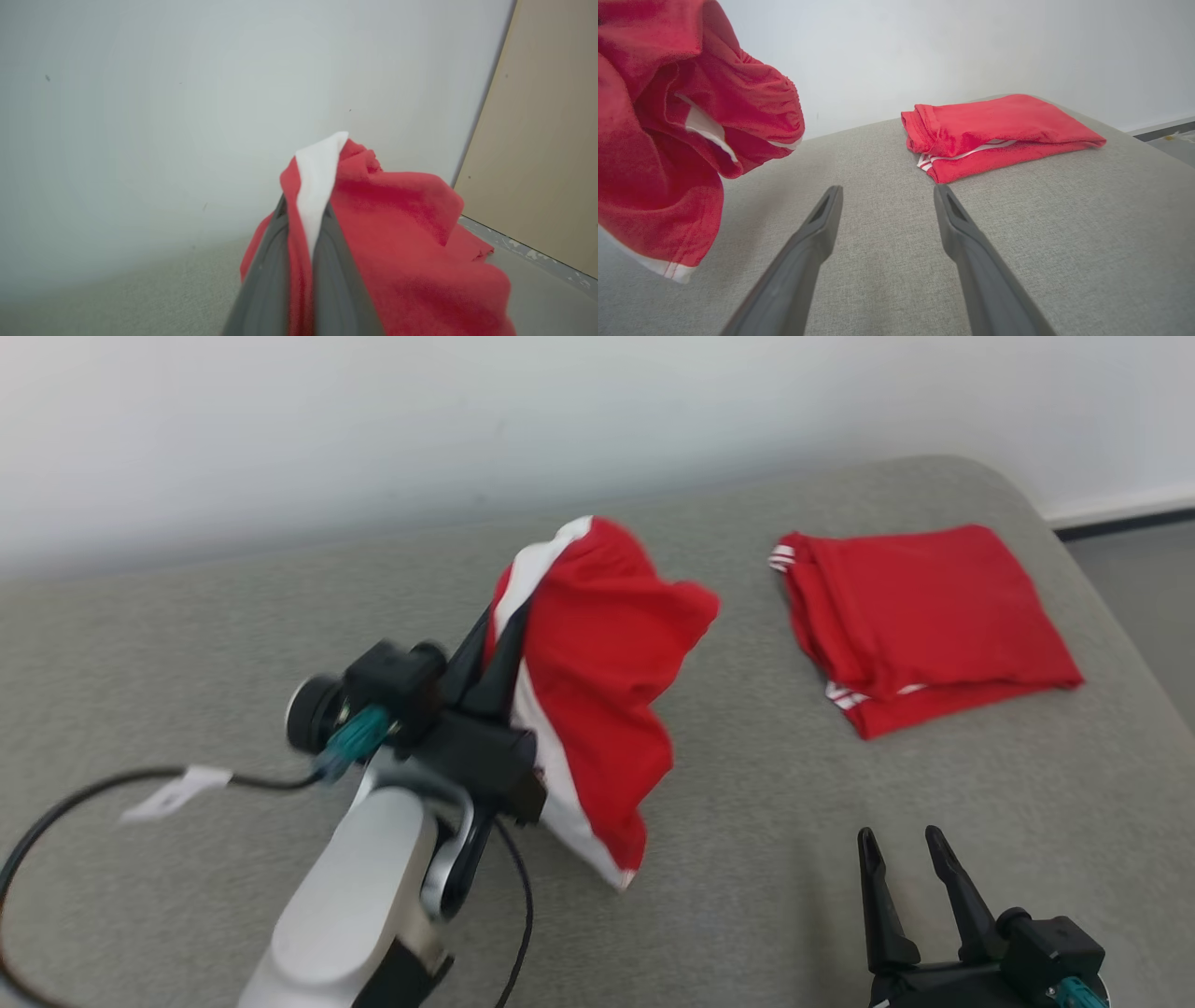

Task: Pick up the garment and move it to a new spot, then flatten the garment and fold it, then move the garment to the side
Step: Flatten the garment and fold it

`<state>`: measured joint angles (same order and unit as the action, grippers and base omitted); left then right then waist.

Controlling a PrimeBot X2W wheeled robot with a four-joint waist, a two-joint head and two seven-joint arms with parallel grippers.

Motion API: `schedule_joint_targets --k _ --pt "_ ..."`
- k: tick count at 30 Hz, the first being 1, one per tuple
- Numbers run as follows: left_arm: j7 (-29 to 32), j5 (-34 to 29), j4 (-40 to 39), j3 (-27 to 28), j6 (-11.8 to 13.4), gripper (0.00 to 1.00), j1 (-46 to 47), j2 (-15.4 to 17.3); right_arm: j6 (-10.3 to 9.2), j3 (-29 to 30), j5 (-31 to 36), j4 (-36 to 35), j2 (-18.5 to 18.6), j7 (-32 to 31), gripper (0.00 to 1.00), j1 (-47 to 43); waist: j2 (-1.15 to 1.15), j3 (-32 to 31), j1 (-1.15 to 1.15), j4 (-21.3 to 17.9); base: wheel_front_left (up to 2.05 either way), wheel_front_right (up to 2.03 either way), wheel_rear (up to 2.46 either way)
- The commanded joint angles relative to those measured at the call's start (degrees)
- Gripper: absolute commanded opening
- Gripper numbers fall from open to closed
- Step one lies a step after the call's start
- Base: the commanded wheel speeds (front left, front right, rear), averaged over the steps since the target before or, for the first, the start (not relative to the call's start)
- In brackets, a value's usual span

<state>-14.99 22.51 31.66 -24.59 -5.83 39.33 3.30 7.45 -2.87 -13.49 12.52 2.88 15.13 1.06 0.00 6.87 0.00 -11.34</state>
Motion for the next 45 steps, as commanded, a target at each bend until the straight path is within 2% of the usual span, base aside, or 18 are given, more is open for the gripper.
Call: schedule_joint_targets --k 1,5,9,15,21,22,23,24,25,36,40,45 --pt "-0.2 0.2 -1.8 1.6 0.5 0.00 -3.3 0.2 0.03 -0.1 0.5 0.1 0.0 0.0 1.00 -0.3 0.00 -2.3 0.00 5.3 0.00 0.00 0.00" --pt "-0.2 1.2 -7.0 7.5 1.6 0.00 -12.2 0.5 0.03 -0.3 0.7 0.2 0.0 0.0 1.00 -1.0 0.00 -3.0 0.00 7.8 0.00 0.00 0.00" --pt "-0.2 0.9 -9.0 12.7 1.5 0.00 -20.1 1.1 0.03 -0.5 1.1 0.4 0.0 0.0 1.00 -1.5 0.00 -3.5 0.00 9.4 0.00 0.00 0.00" --pt "-0.2 0.0 -7.0 20.3 0.9 0.00 -28.8 0.6 0.03 -1.0 1.4 0.8 0.0 0.0 1.00 -1.7 0.00 -4.3 0.00 10.0 0.00 0.00 0.00" --pt "-0.2 -1.0 -5.5 24.6 -0.1 0.00 -32.8 -0.2 0.03 -1.1 1.6 0.9 0.0 0.0 1.00 -2.1 0.00 -4.7 0.00 9.9 0.00 0.00 0.00" --pt "-0.2 -1.2 -5.3 24.9 -0.2 0.16 -33.1 -0.2 0.03 -1.1 1.5 0.9 0.0 0.0 1.00 -2.2 0.00 -4.7 0.00 10.0 0.00 0.00 0.00" --pt "-0.2 -1.2 -5.3 24.9 -0.2 0.16 -33.1 -0.2 0.03 -1.1 1.5 0.9 0.0 0.0 1.00 -2.2 0.00 -4.7 0.00 10.0 0.00 0.00 0.00" --pt "-0.2 -1.5 -5.3 25.2 -0.3 0.76 -33.2 -0.3 0.03 -1.1 1.5 0.9 0.0 0.0 1.00 -2.2 0.00 -4.7 0.00 10.0 0.00 0.00 0.00" --pt "-0.2 -1.8 -5.3 25.6 -0.5 1.00 -33.3 -0.3 0.03 -1.1 1.4 0.9 0.0 0.0 1.00 -2.3 0.00 -4.7 0.00 10.1 0.00 0.00 0.00" --pt "-0.2 -5.4 -14.2 28.9 -1.2 1.00 -32.9 -0.4 0.03 -1.0 0.3 0.5 0.0 0.0 1.00 -1.9 0.00 -3.4 0.00 9.7 0.00 0.00 0.00" --pt "-0.2 -6.5 -14.3 28.3 -1.4 1.00 -31.4 0.0 0.03 -0.8 0.0 0.6 0.0 0.0 1.00 -1.5 0.00 -2.8 0.00 8.9 0.00 0.00 0.00" --pt "-0.2 -7.4 -10.2 26.4 -1.6 1.00 -29.5 1.2 0.03 -0.9 -0.1 0.7 0.0 0.0 1.00 -0.7 0.00 -1.9 0.00 7.7 0.00 0.00 0.00"
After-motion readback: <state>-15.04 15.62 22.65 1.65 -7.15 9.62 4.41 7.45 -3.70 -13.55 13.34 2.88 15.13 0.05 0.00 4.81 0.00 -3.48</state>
